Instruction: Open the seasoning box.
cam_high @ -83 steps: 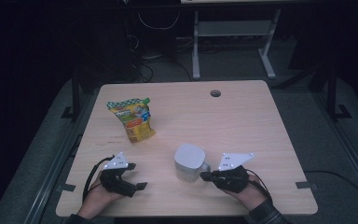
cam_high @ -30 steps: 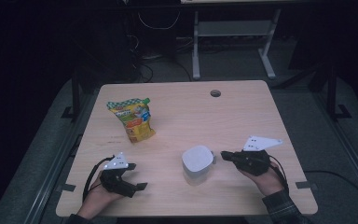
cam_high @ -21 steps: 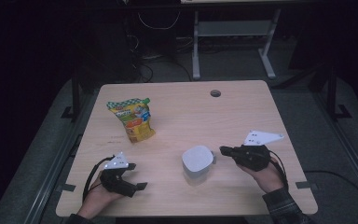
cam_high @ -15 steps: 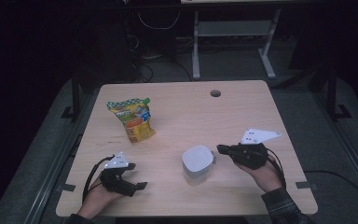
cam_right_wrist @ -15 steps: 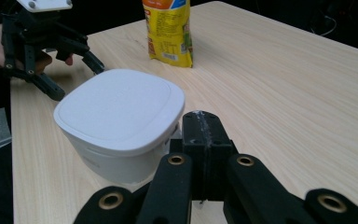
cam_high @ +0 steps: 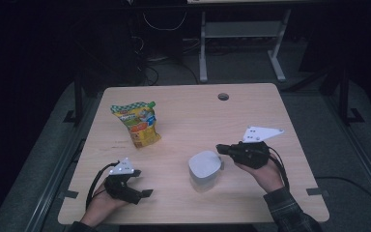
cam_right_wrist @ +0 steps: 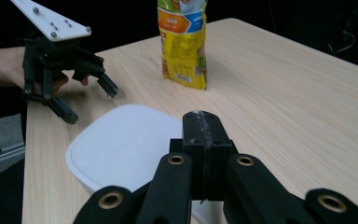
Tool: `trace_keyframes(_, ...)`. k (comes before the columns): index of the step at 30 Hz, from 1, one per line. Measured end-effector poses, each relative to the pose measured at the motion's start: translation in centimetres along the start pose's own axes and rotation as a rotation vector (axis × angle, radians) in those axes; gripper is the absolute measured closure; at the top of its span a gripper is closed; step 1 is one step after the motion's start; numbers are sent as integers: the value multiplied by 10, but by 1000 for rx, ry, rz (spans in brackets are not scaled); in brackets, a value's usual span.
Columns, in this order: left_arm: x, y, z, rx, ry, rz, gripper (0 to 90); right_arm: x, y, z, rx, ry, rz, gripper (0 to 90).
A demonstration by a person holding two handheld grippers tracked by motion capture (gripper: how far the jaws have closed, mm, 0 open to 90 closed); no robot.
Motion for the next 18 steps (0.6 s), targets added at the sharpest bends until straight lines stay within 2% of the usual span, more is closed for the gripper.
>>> trace_keyframes(6, 2, -1, 0, -5, -7, -6, 87, -5, 5, 5, 19, 41, -22, 900)
trace_keyframes(8, 2, -1, 1, 3, -8, -8, 87, -5, 5, 6, 18, 43, -21, 900)
trace_keyframes(18, 3, 0, 0, -8, -7, -6, 87, -5, 5, 11, 16, 54, -30, 900)
Point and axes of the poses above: each handheld gripper's, and its own axes: x roughly backward along the jaws, z roughly out of its underside, y roughly to its left, the point moved 5 cm from there along -x, roughly forward along the jaws, and after that the axes turned 7 degrees about -y, right-handed, at the moved point
